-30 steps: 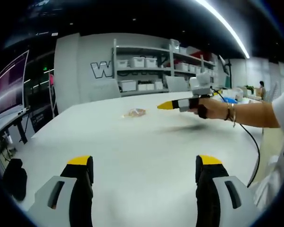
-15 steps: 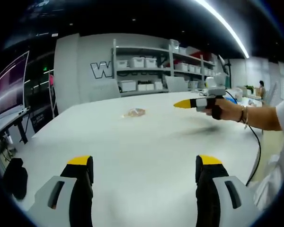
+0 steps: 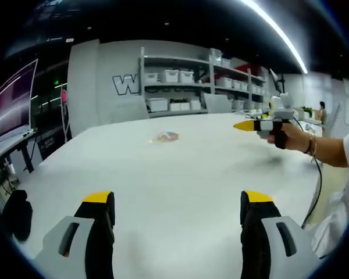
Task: Open the resealable bag by pulling the two sides of the seal apart until the entire bag opening is separated and visibly accessible.
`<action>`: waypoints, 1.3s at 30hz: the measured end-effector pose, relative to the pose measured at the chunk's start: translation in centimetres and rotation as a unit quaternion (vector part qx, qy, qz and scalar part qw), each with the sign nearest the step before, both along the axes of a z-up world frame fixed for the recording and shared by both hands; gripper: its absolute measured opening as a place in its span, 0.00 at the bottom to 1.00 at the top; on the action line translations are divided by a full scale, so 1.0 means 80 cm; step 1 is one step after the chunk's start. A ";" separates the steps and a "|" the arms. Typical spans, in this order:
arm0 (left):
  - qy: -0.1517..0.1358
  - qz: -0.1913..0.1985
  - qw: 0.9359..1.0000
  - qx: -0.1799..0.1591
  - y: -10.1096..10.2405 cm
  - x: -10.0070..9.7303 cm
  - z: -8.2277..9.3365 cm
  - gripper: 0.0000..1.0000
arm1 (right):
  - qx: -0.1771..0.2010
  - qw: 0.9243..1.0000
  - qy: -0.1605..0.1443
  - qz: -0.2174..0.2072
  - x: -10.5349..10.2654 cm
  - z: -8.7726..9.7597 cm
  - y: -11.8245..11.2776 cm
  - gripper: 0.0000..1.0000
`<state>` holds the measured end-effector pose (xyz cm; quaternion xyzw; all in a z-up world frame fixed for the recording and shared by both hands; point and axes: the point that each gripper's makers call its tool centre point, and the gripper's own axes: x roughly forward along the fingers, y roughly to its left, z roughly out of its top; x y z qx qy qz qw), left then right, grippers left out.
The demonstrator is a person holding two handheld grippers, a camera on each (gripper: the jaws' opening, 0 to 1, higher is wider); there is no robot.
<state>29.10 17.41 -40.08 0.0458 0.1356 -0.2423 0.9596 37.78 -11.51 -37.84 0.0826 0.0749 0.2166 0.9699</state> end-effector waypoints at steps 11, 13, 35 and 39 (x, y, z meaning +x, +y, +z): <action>0.000 0.002 1.000 -0.006 0.005 0.006 -0.002 0.88 | -0.005 1.000 -0.012 -0.007 -0.033 0.006 -0.014 0.95; 0.000 0.005 1.000 -0.008 0.007 0.007 -0.002 0.88 | -0.006 1.000 -0.016 -0.010 -0.038 0.008 -0.018 0.95; 0.006 0.010 1.000 -0.014 0.009 0.016 -0.006 0.88 | -0.009 0.997 -0.052 -0.053 -0.108 0.011 -0.064 0.94; 0.009 0.006 1.000 -0.013 0.005 0.014 -0.008 0.87 | -0.016 0.996 -0.055 -0.062 -0.122 0.007 -0.070 0.93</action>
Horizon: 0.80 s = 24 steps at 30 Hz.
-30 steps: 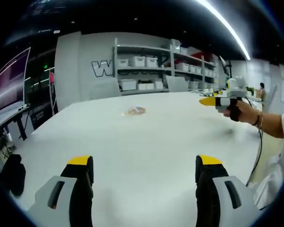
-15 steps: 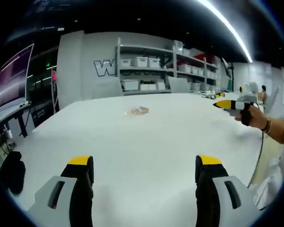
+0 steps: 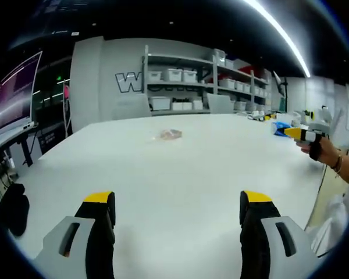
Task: Open the resealable bag by pulling the two sides of the seal apart until the entire bag opening is separated and visibly accessible.
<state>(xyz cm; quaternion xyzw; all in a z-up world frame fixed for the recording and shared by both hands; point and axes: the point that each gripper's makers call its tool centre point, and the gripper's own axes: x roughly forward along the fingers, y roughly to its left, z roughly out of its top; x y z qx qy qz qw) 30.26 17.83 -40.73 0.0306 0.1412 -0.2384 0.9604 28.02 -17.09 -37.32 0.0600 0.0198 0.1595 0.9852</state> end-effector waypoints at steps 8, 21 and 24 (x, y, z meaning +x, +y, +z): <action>-0.004 -0.001 1.000 -0.003 -0.007 -0.003 0.004 0.87 | 0.000 1.000 -0.009 -0.027 -0.022 -0.004 -0.015 0.92; 0.003 0.012 1.000 -0.010 -0.003 -0.008 -0.005 0.87 | -0.033 0.999 -0.025 -0.033 -0.046 -0.005 -0.009 0.92; 0.004 0.017 1.000 -0.005 0.000 -0.010 -0.006 0.87 | -0.019 0.999 -0.028 -0.034 -0.049 -0.002 -0.010 0.92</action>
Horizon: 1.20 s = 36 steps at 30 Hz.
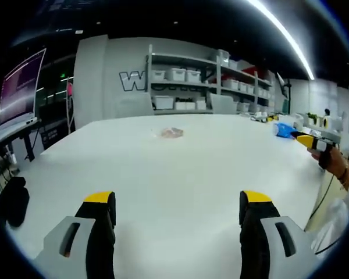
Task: Open the resealable bag by pulling the two sides of the seal apart until the entire bag opening is separated and visibly accessible.
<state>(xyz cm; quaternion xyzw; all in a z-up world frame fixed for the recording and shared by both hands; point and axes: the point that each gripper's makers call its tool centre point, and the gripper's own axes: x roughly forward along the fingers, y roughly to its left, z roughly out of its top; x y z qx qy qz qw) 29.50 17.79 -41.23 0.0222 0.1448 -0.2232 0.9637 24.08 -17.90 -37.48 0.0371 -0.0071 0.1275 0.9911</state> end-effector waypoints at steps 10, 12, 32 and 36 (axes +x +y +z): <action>0.011 0.008 1.000 0.002 -0.004 0.004 -0.006 0.87 | 0.005 1.000 -0.003 0.008 -0.002 -0.007 0.007 0.92; 0.012 0.008 1.000 0.001 -0.007 0.006 -0.007 0.87 | 0.014 1.000 0.000 0.009 0.000 -0.009 0.005 0.92; 0.015 0.008 1.000 0.004 -0.016 0.011 -0.003 0.86 | 0.031 0.999 -0.005 0.025 0.005 -0.004 0.010 0.92; 0.016 0.007 1.000 0.005 -0.016 0.011 -0.005 0.86 | 0.034 0.999 -0.006 0.030 0.004 -0.004 0.013 0.92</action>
